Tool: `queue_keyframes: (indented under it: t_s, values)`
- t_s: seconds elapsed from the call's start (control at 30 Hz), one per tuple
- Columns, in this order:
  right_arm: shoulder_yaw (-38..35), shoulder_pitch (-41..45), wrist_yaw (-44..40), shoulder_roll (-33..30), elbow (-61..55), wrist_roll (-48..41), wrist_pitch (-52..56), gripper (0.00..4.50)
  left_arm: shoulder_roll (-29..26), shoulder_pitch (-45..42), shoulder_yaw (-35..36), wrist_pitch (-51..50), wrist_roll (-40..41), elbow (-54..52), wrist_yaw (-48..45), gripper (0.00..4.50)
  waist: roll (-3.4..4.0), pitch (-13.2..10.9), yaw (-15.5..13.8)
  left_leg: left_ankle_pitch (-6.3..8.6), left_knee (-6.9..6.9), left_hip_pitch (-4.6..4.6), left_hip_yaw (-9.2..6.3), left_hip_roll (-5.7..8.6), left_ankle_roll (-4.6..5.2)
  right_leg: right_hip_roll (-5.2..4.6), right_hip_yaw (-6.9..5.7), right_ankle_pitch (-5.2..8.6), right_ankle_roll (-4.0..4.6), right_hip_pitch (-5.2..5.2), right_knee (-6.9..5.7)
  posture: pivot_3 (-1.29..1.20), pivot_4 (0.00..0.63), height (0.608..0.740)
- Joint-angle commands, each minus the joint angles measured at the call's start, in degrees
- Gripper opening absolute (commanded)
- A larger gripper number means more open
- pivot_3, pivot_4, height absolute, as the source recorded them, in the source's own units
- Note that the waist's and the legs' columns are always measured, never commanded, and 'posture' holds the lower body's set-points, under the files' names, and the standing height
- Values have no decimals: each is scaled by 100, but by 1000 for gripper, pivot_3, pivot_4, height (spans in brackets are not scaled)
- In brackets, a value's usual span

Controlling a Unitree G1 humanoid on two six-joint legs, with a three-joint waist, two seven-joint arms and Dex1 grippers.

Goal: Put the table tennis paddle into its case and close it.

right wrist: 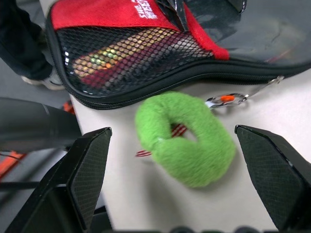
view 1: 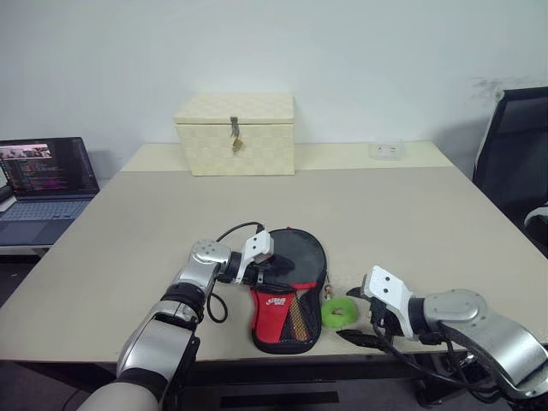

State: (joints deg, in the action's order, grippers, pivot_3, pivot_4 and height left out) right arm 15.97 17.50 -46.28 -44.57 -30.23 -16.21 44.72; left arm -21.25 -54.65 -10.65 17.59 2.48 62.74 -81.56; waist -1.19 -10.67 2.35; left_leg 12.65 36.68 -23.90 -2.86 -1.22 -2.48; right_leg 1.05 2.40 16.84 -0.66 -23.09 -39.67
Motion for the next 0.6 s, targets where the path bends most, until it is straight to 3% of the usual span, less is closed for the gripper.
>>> queue_keyframes:
  t_s: [0.03, 0.13, 0.37, 0.5, 0.6]
  values:
    - [256, 155, -110, 56, 109, 252, -408, 4460, -20, 69, -90, 49, -254, 160, 3, 3483, 0, 0, 0, 0, 2, 0, 0, 0, 0, 0, 0, 0, 0, 0, -3, 0, 150, 740]
    - [503, 231, -154, 122, 259, 467, -629, 3866, 19, 61, -90, 45, -269, 182, 22, 3483, 0, 0, 0, 0, 12, 1, 0, 0, 0, 0, 1, 0, 0, 0, -15, 0, 150, 740]
    - [792, 306, -233, 208, 497, 826, -855, 1368, 110, 38, -108, 55, -291, 228, 44, 3483, -2, 2, -11, 0, 26, 2, -3, 1, 0, 0, 0, 0, 0, 2, -28, 0, 150, 740]
    - [563, 322, -449, 53, 531, 784, -837, 53, 176, 68, -127, 75, -318, 234, 33, 3483, -3, 3, -44, 0, 27, 2, -4, 4, 0, -1, 0, 0, 0, 3, -28, 0, 150, 740]
    - [191, 323, -712, -72, 372, 387, -573, 16, 222, 83, -103, 29, -299, 234, 28, 3483, -3, 4, -52, 0, 27, 2, -6, 7, 0, -3, -1, 0, 0, 4, -28, 0, 150, 740]
